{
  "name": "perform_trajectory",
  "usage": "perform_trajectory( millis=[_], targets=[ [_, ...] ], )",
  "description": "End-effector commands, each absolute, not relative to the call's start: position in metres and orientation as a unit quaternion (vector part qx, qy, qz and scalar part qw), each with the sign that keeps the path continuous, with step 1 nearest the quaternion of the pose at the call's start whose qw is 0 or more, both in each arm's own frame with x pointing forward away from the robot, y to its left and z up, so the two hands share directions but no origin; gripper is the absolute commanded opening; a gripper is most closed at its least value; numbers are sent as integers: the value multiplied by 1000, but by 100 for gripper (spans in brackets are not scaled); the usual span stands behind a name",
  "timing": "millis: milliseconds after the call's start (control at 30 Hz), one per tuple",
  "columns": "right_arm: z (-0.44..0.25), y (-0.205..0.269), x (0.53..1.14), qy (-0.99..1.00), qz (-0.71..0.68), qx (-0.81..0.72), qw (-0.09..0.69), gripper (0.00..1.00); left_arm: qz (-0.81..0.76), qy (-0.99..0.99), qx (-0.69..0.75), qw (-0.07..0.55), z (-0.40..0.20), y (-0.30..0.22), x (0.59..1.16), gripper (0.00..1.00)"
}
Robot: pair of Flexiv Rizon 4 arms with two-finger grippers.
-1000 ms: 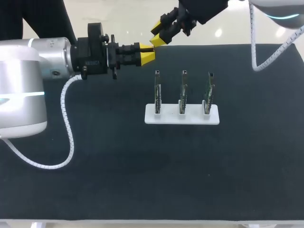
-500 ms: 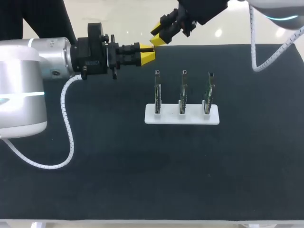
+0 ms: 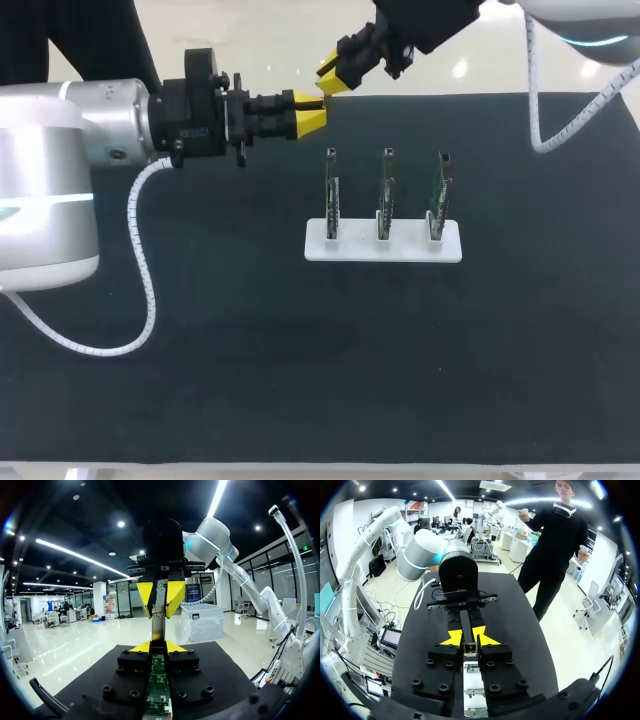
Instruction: Pick up the optical module with the left hand, and insert it into the network port with the right hand.
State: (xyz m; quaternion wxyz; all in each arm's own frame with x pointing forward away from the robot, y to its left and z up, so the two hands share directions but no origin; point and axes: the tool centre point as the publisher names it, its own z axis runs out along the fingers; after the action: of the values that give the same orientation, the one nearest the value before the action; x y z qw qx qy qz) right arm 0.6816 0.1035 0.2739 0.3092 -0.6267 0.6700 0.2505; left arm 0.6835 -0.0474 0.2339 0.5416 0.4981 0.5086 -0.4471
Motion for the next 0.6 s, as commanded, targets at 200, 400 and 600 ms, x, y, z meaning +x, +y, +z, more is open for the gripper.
perform_trajectory(
  millis=[200, 400, 600],
  targets=[
    [274, 103, 680, 672, 250, -625, 310, 0, -445, 508, 496, 545, 233, -48, 682, 0],
    [274, 103, 680, 672, 250, -625, 310, 0, -445, 508, 496, 545, 233, -48, 682, 100],
    [274, 104, 681, 672, 249, -625, 309, 0, -445, 508, 496, 545, 233, -48, 682, 100]
  ],
)
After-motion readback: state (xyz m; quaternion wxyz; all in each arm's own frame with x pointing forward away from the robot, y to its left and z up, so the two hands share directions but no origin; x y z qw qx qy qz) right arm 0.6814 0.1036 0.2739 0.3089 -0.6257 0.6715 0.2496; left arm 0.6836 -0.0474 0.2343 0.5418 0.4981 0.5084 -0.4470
